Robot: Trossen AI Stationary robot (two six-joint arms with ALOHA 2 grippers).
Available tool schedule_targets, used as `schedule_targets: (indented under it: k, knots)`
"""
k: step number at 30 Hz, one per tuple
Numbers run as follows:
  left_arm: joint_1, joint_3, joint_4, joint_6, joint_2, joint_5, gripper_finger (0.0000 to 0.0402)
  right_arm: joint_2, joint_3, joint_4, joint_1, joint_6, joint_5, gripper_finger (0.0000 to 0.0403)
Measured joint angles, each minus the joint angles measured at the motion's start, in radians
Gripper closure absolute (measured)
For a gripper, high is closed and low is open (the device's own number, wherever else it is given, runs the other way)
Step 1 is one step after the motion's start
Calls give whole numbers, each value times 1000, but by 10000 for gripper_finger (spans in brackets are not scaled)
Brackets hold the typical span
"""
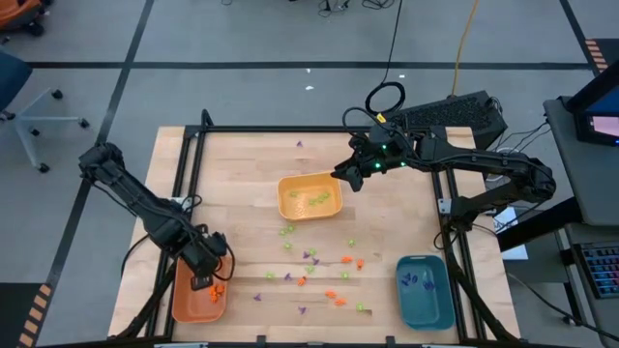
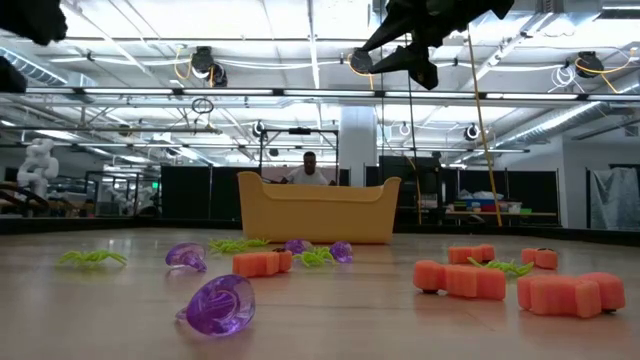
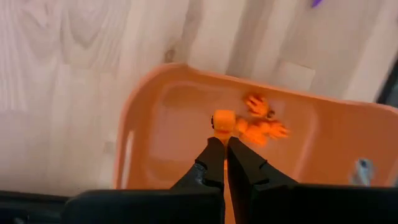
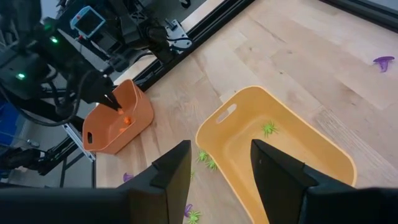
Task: Sort Halloween decoration
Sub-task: Put the orange skeleton toy into the orange bin
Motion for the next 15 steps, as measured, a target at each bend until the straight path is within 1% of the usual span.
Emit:
schedule_targets:
  k: [6,9,12,15]
  knots:
    - [0,-62,98,-3,1,-2,400,0,0,0,0,18,0,248]
    - [0,-62,98,-90,1,-2,393,0,0,0,0,27,0,248]
    - [-4,-62,90,-130,1,15,367,0,0,0,0,27,0,248]
    - [-5,-62,69,-195,0,36,328,0,0,0,0,32,0,248]
